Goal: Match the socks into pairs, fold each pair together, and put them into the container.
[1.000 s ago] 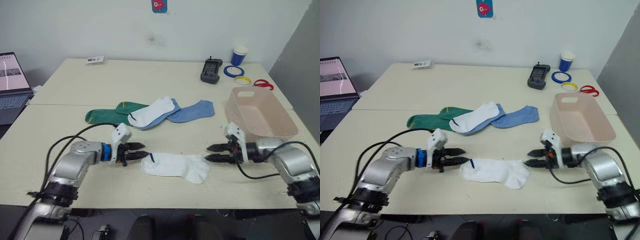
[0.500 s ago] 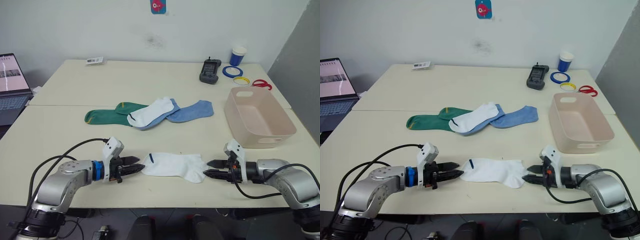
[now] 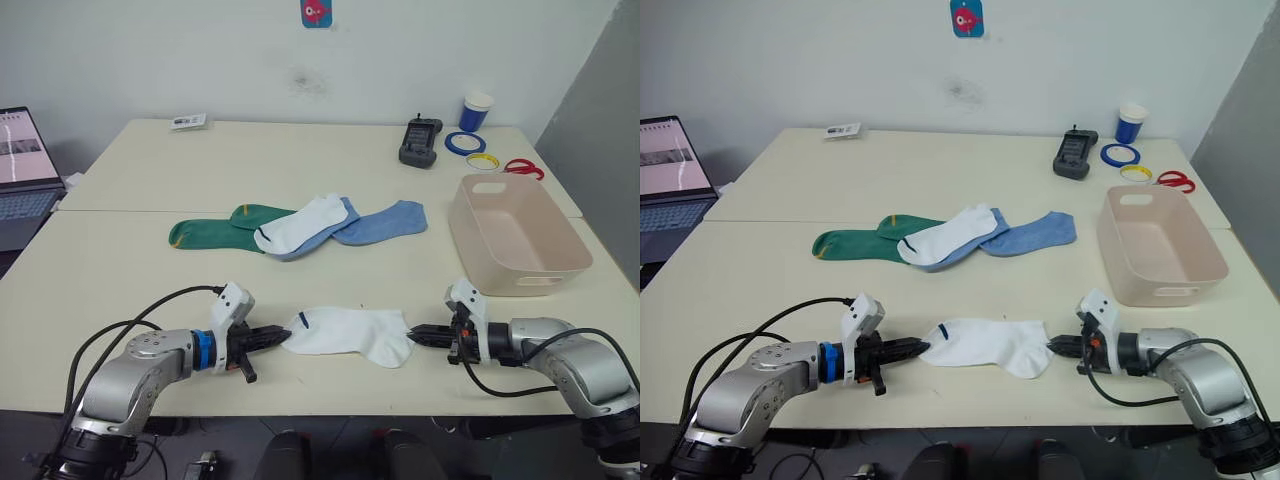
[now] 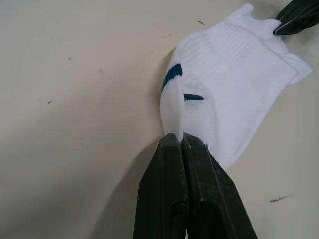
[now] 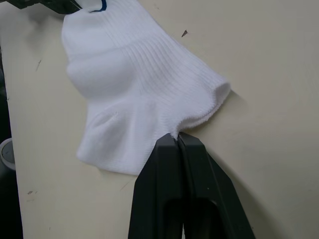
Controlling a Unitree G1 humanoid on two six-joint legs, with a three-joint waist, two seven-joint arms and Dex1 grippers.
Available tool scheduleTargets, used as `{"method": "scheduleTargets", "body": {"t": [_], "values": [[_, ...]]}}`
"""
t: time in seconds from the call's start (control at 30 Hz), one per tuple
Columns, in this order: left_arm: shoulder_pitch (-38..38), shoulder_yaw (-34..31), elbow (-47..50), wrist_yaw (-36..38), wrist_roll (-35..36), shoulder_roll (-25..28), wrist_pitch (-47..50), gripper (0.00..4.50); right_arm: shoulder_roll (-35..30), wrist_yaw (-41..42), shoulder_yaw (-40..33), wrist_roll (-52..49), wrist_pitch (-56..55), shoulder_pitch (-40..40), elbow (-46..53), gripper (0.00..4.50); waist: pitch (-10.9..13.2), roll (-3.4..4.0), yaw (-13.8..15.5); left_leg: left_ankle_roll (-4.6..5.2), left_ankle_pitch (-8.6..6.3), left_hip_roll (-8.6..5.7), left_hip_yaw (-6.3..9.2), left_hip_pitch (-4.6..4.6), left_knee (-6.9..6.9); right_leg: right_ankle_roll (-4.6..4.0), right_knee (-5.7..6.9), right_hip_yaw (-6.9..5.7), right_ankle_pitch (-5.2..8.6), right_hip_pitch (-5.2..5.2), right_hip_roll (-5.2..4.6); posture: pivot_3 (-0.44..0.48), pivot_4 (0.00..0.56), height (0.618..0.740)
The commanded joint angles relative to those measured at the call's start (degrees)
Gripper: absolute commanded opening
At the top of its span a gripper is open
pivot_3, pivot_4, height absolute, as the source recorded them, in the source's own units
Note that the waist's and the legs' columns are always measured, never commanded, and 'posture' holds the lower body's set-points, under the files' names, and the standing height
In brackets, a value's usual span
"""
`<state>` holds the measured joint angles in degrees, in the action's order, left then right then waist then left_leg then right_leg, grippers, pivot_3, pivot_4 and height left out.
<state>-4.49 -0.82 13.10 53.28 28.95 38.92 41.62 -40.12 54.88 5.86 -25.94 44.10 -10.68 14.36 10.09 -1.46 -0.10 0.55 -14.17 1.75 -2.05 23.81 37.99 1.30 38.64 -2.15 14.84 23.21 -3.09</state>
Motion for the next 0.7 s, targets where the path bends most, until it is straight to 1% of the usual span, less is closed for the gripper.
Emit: {"method": "scheduleTargets", "body": {"t": [0.03, 0.17, 0.23, 0.33, 0.47, 0.6, 0.7], "values": [[1.55, -1.35, 4.34, -0.60, 3.05, 0.14, 2.66, 0.00, -1.25, 2.04, -0.96, -1.21, -0.97, -0.56, 0.44, 0.03, 0.00, 0.00, -0.02, 0.00, 0.00, 0.00, -0.01, 0.00, 0.00, 0.00, 0.00, 0.00, 0.00, 0.00, 0.00, 0.000, 0.150, 0.740], [3.17, -2.96, 7.65, -2.29, 6.32, -0.37, 6.15, 0.00, -3.62, 5.74, -1.11, -1.36, -1.37, -1.65, -1.32, 0.03, 0.00, 0.00, 0.00, 0.00, 0.00, 0.00, 0.00, 0.00, -0.01, 0.01, -0.01, 0.01, 0.01, 0.00, 0.00, 0.000, 0.150, 0.740], [3.33, -3.02, 8.31, -3.31, 6.78, -0.48, 6.80, 0.00, -4.66, 7.32, -1.01, -0.85, -2.20, -2.72, -3.25, 0.03, 0.00, 0.00, 0.00, 0.00, 0.00, 0.00, 0.00, 0.00, -0.01, 0.02, -0.02, 0.01, 0.02, 0.00, -0.01, 0.000, 0.150, 0.740], [2.77, -2.60, 7.28, -5.10, 6.13, -1.06, 6.72, 0.00, -5.75, 9.64, 0.22, 0.48, -3.76, -4.65, -6.54, 0.03, 0.00, 0.00, -0.01, 0.01, 0.00, -0.01, 0.01, -0.01, -0.01, 0.01, -0.02, 0.00, 0.02, 0.00, 0.00, 0.000, 0.150, 0.740], [0.00, -1.87, 4.70, -7.03, 5.28, -2.02, 6.43, 0.00, -5.36, 11.39, 2.43, 2.82, -6.32, -7.97, -11.41, 0.03, 0.01, -0.01, -0.01, 0.01, 0.00, -0.02, 0.01, 0.00, 0.00, -0.01, -0.02, -0.02, 0.01, 0.00, 0.01, 0.000, 0.150, 0.740], [-1.14, -0.79, 2.56, -7.43, 4.10, -2.00, 5.87, 0.00, -4.94, 12.46, 3.56, 4.24, -8.22, -9.57, -14.33, 0.03, 0.01, -0.01, -0.01, 0.01, 0.00, -0.05, -0.01, 0.00, 0.00, -0.03, -0.03, -0.03, 0.00, 0.00, 0.02, 0.000, 0.150, 0.740], [-0.86, -0.17, 2.67, -6.88, 4.13, -1.44, 6.23, 0.00, -4.69, 12.70, 3.65, 4.76, -8.84, -9.93, -15.29, 0.03, 0.01, -0.01, -0.01, 0.01, 0.00, -0.03, -0.01, 0.00, 0.00, -0.07, -0.03, -0.02, -0.03, 0.00, 0.02, 0.000, 0.150, 0.740]]}}
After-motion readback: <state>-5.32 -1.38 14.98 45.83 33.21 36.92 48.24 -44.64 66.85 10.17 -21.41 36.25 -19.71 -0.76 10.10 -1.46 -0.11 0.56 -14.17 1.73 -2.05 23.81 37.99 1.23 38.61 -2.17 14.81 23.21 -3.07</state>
